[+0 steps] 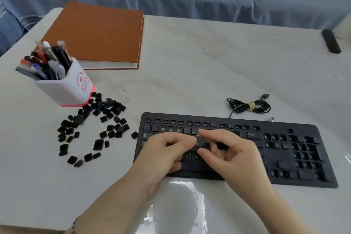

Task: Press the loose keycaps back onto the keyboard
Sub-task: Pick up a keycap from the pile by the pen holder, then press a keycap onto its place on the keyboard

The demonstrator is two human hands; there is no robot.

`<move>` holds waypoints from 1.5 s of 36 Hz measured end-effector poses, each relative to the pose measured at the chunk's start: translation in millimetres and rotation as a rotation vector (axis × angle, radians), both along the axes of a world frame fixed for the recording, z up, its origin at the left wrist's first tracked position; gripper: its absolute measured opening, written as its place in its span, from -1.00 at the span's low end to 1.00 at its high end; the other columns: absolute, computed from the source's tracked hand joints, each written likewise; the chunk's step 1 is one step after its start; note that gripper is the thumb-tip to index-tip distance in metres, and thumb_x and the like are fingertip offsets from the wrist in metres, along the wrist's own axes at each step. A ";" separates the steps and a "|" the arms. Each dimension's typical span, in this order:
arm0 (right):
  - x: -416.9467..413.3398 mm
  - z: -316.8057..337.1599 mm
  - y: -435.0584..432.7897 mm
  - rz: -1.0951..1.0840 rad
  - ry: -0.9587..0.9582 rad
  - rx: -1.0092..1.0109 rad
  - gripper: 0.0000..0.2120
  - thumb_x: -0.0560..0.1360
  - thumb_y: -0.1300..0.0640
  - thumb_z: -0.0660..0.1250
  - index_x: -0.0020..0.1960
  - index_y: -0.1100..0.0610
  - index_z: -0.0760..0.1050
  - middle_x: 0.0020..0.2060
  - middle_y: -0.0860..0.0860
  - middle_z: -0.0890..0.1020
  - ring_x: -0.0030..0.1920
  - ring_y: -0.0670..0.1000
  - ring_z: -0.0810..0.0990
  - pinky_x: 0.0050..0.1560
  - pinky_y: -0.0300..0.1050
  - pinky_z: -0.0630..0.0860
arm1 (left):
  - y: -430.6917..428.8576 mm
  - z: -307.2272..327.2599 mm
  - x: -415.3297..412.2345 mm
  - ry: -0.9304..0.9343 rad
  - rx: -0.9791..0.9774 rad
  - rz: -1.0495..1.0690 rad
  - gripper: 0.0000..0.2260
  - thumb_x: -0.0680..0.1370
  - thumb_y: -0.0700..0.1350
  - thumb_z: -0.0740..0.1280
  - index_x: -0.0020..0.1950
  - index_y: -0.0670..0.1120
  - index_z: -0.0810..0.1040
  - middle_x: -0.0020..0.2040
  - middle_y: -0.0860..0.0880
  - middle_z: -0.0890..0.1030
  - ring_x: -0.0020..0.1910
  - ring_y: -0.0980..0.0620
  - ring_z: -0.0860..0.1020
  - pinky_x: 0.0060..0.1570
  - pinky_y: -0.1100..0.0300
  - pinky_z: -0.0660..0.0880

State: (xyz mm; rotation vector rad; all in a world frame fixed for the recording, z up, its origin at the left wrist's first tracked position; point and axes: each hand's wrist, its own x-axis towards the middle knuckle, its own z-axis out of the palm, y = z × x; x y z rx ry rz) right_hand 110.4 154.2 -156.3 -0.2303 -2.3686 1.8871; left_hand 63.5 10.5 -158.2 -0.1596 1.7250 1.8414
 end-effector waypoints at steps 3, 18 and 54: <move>3.3 -0.6 5.4 0.002 -0.003 0.032 -0.59 0.32 0.40 0.47 -0.13 -0.13 0.65 -0.38 -0.13 0.52 -0.43 -0.16 0.41 -0.33 -0.40 0.38 | 6.8 -2.2 3.1 0.017 -0.030 -0.020 -0.82 0.46 -0.10 0.40 -0.35 0.01 0.65 -0.49 0.12 0.33 -0.52 0.21 0.31 -0.49 0.43 0.31; 11.6 -14.9 10.5 -0.171 -0.105 -0.163 -0.72 0.22 0.31 0.54 -0.21 -0.01 0.61 -0.36 -0.13 0.62 -0.36 -0.19 0.56 -0.24 -0.38 0.50 | 32.8 -17.5 21.1 -0.597 0.323 0.227 -0.70 0.63 -0.11 0.14 -0.03 -0.28 0.57 -0.02 -0.27 0.60 -0.19 -0.09 0.57 -0.16 0.11 0.58; -11.5 -44.5 35.0 -0.052 -0.282 0.348 -0.80 0.26 0.27 0.55 -0.14 0.11 0.66 -0.39 -0.13 0.58 -0.38 -0.19 0.53 -0.24 -0.52 0.40 | -16.3 -28.9 8.7 -0.426 0.265 0.452 -0.84 0.58 -0.26 0.21 -0.09 -0.23 0.57 -0.32 -0.09 0.61 -0.44 0.11 0.53 -0.42 0.32 0.52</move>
